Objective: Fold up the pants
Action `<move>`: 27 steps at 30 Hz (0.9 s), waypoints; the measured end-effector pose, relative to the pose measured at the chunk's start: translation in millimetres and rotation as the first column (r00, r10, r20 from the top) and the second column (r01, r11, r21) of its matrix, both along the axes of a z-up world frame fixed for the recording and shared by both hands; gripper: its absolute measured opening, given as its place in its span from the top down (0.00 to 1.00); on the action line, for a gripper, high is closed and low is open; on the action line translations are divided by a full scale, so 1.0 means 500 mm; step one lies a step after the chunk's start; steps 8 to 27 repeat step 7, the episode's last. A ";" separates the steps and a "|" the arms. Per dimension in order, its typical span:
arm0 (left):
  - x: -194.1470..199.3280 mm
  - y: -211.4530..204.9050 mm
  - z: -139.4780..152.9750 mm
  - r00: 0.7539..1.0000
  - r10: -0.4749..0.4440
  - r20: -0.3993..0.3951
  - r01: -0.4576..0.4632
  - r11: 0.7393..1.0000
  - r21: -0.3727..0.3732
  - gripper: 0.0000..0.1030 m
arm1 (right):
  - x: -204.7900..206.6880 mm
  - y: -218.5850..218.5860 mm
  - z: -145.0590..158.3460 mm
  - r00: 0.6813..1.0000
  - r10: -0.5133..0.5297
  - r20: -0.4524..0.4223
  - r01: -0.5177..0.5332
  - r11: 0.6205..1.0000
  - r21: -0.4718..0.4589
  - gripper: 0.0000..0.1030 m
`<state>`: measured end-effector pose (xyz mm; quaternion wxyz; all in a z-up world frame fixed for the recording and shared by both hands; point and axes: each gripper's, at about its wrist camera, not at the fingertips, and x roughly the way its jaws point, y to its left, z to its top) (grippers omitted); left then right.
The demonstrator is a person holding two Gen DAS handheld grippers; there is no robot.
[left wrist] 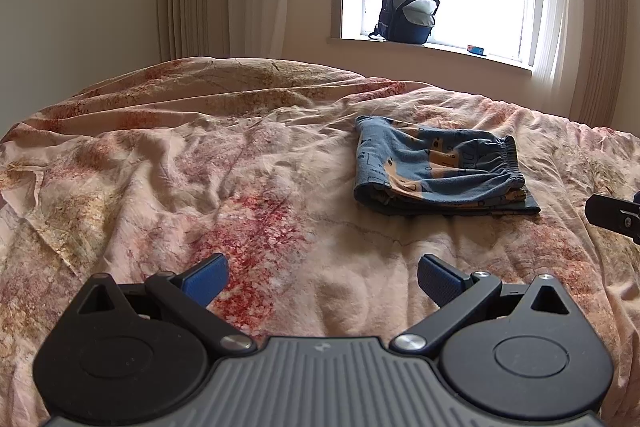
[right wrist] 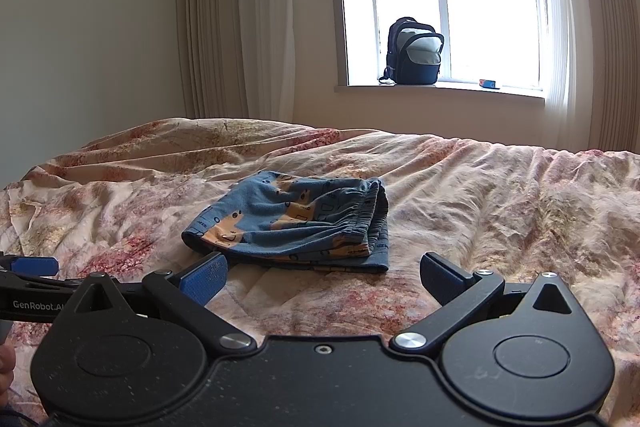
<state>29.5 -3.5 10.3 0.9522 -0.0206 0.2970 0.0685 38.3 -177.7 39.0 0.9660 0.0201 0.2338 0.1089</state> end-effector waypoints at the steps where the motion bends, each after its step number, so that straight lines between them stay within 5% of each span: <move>1: 0.000 0.001 0.000 1.000 -0.001 0.000 0.001 1.000 0.000 0.00 | 0.000 0.000 0.000 1.000 0.000 0.000 0.000 1.000 0.000 0.01; 27: 0.001 0.000 -0.001 1.000 0.000 -0.002 0.000 1.000 0.000 0.00 | -0.001 0.000 -0.001 1.000 0.001 -0.002 -0.001 1.000 0.000 0.01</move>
